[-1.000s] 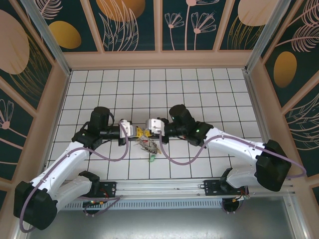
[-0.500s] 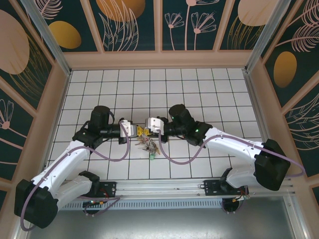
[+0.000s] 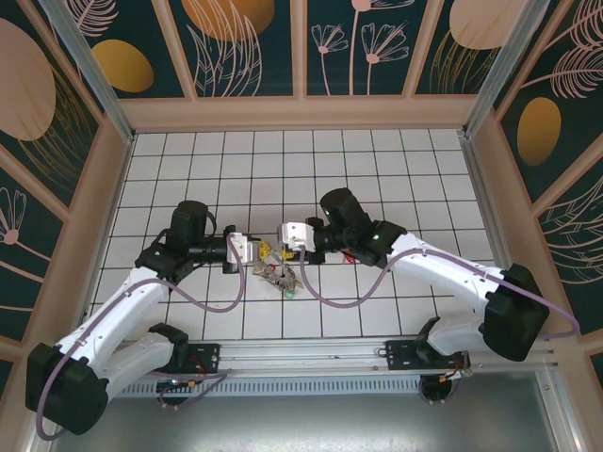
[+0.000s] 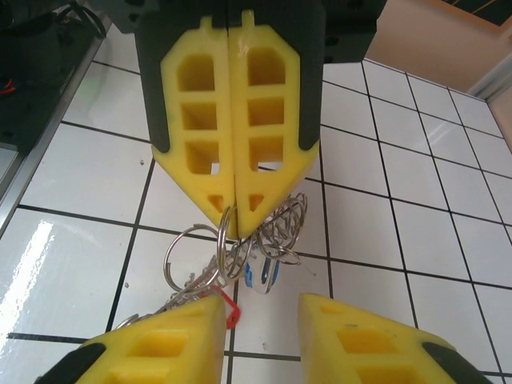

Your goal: Put the keys on the keyring

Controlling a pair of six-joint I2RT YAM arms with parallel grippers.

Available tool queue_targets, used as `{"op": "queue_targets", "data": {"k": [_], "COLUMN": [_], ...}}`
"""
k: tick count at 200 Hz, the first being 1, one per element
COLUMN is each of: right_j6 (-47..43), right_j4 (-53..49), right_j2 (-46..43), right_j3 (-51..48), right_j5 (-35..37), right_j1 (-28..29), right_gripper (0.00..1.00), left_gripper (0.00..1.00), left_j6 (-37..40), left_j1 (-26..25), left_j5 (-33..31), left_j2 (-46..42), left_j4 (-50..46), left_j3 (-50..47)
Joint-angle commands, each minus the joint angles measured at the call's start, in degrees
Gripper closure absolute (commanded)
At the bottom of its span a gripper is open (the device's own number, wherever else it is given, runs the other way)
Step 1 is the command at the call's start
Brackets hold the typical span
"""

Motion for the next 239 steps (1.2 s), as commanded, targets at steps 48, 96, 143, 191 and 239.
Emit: {"op": "queue_targets", "data": {"k": [48, 96, 143, 191, 239], "right_j6": [-2.3, -4.5, -2.1, -2.0, -2.2], "right_j4": [-3.8, -11.5, -9.3, -10.2, -11.4], "right_j2": [2.8, 4.1, 4.8, 5.8, 7.9], "right_j3": [4.4, 7.1, 7.4, 9.6, 11.2], "right_j5": [-5.2, -6.9, -4.2, -3.6, -2.4], "right_j1": [-0.1, -0.9, -1.1, -1.5, -1.2], "right_gripper": [0.70, 0.66, 0.68, 0.69, 0.84], "left_gripper": [1.00, 1.00, 1.00, 1.00, 1.00], "left_j6": [-9.1, -13.3, -12.7, -11.1, -11.3], "left_j1": [-0.2, -0.2, -0.2, -0.1, -0.1], "left_j5": [0.6, 0.4, 2.3, 2.1, 2.3], "left_j2": [2.3, 3.0, 1.8, 2.2, 2.1], "left_j4": [5.5, 6.8, 8.3, 6.5, 7.0], "left_j3": [2.3, 1.5, -0.5, -0.1, -0.4]}}
